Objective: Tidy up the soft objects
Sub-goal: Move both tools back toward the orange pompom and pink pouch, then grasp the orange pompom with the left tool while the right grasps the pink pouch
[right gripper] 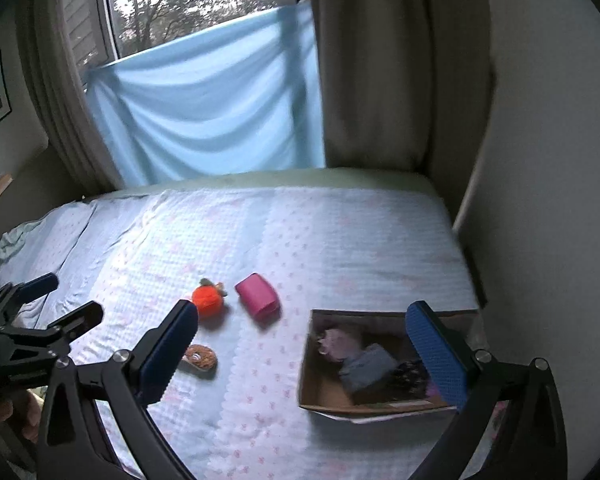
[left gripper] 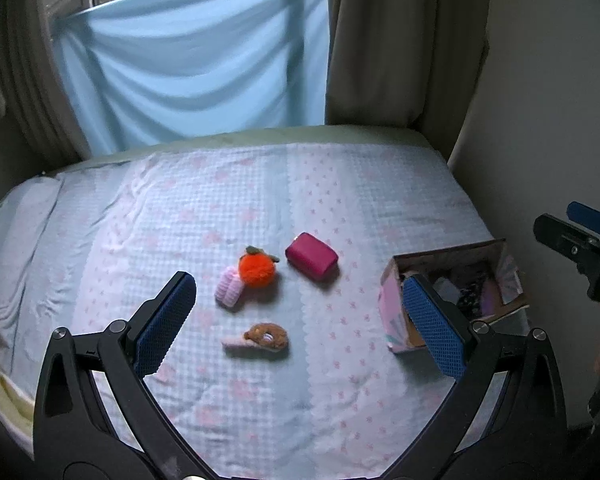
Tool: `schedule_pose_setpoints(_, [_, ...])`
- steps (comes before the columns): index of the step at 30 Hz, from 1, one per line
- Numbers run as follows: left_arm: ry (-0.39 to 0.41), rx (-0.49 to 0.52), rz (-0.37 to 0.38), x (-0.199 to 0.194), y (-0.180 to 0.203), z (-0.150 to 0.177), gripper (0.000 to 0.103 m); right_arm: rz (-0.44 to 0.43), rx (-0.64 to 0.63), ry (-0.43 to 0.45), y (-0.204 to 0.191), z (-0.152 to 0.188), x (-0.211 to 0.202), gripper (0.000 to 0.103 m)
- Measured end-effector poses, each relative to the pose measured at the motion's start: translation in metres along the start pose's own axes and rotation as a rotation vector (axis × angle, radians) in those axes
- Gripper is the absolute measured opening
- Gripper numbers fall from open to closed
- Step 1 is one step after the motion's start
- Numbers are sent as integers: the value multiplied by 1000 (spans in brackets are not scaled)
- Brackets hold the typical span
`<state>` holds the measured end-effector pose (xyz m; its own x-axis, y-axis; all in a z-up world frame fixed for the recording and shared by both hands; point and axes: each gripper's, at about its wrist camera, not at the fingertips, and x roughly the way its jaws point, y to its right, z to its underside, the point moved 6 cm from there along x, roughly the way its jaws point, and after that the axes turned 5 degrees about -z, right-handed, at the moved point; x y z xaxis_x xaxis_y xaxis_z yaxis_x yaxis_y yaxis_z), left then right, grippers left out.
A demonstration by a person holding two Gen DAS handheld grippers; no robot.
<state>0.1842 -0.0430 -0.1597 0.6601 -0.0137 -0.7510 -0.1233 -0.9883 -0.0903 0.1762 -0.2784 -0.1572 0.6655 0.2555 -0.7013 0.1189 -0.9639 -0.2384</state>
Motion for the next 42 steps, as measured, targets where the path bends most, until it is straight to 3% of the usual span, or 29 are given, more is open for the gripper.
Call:
schedule_pose_setpoints(9, [3,63,43,108,-23,0,103,-51,-47,-78,-20,-2,122,103])
schedule_pose_setpoints(19, [-51,218,5,256,-29,40,102,-77,-89,-203,-30,19,271,103])
schedule_pose_setpoints(25, [-97,239,12,321,-34,57,100,-93,-101,-279,-33,41,340,102])
schedule_pose_setpoints(31, [-134,296,-3,370,-33,75,88,-122,-171,-392,-39,59,397,99])
schedule_pose_setpoints(33, [-152,311,-7,383,-32,81,79,-130,-208,-428,-41,66,413,99])
schedule_pose_setpoints(37, [-178,299,-8,401,-34,87,72,-134,-259,-481,-45,74,438,99])
schedule_pose_setpoints(39, [-189,292,-9,408,-35,88,56,-144,-263,-500,-45,76,447,96])
schedule_pose_setpoints(42, [-214,269,0,415,-38,88,42,-157,-270,-533,-44,80,460,85])
